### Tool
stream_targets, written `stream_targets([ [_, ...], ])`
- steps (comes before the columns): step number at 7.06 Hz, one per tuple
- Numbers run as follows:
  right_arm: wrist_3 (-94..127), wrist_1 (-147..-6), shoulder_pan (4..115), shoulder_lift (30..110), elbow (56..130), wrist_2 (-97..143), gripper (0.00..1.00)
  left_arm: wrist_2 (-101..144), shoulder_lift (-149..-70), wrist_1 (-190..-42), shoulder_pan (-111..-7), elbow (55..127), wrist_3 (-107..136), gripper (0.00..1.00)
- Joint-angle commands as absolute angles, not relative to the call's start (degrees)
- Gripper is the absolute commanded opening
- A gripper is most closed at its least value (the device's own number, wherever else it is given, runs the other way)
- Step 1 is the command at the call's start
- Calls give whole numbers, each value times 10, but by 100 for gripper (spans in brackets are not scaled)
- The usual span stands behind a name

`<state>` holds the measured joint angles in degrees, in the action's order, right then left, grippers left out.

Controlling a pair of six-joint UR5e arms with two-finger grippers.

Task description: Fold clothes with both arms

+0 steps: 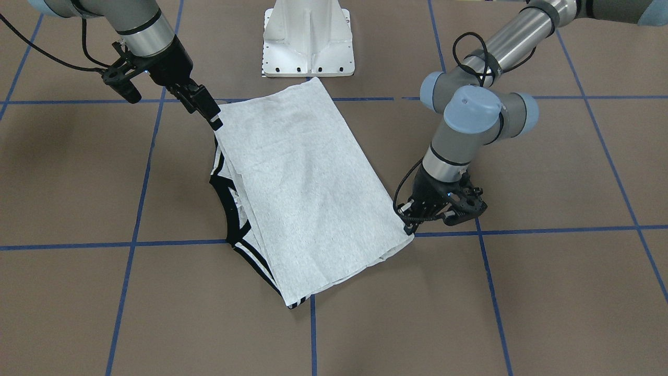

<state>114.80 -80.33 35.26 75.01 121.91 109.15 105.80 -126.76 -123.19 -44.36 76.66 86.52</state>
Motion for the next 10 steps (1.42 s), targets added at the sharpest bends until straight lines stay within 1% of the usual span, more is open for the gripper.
stream_targets([
  [1, 1150, -803, 352, 749, 1220, 1091, 100, 1039, -1394, -1321, -478, 555, 860, 0],
  [2, 1150, -803, 351, 749, 1219, 1090, 100, 1018, -1432, -1345, -480, 493, 860, 0],
  [3, 1150, -802, 348, 745, 1213, 1090, 100, 1019, -1433, -1349, -480, 493, 861, 43],
  [4, 1150, -803, 335, 723, 1197, 1076, 100, 1021, -1429, -1349, -481, 512, 865, 71],
  [5, 1157, -804, 298, 706, 1173, 1016, 100, 1027, -1395, -1341, -481, 581, 867, 74],
  [6, 1165, -804, 260, 690, 1152, 961, 100, 1063, -1343, -1339, -481, 647, 867, 74],
  [7, 1187, -804, 229, 681, 1137, 936, 100, 1078, -1324, -1324, -482, 678, 867, 74],
  [10, 1195, -799, 182, 655, 1068, 882, 100, 1078, -1323, -1321, -481, 679, 867, 74],
])
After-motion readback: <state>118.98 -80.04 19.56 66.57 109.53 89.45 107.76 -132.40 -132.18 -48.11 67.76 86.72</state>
